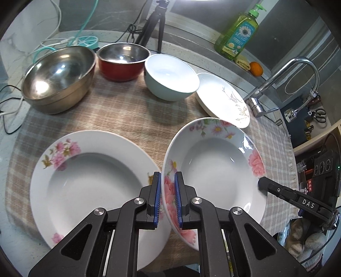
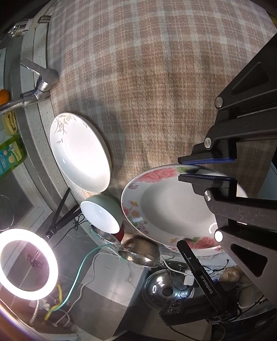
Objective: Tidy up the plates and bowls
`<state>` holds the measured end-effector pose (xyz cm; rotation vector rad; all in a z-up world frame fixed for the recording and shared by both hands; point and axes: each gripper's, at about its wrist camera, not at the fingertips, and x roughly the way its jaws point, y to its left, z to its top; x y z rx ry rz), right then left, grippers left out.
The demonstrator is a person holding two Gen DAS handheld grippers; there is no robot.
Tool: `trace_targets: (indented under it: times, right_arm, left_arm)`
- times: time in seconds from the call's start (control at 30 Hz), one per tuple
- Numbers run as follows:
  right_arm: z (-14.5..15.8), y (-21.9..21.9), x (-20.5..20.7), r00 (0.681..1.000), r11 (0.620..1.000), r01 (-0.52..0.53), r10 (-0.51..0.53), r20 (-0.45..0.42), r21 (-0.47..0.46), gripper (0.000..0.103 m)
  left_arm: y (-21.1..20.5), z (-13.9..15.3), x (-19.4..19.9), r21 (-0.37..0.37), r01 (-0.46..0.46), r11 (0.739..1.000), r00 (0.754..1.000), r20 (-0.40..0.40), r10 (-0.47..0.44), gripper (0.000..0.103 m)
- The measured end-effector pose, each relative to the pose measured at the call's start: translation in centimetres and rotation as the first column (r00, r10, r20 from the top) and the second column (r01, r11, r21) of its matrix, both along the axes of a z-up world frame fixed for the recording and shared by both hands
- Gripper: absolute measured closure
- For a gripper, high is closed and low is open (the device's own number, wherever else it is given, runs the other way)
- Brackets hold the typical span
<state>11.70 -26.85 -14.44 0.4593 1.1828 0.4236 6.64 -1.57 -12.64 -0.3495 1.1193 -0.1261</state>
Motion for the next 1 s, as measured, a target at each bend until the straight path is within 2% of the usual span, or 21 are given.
trace_targets:
  times: [1.0]
  right_arm:
    - [0.0, 7.9, -1.9, 0.996, 0.996, -0.087, 0.086, -0.02, -0.015, 0.095]
  left_arm:
    - [7.1, -0.4, -4.4, -0.02, -0.106, 0.994, 0.994, -0.006, 0.106, 0.093]
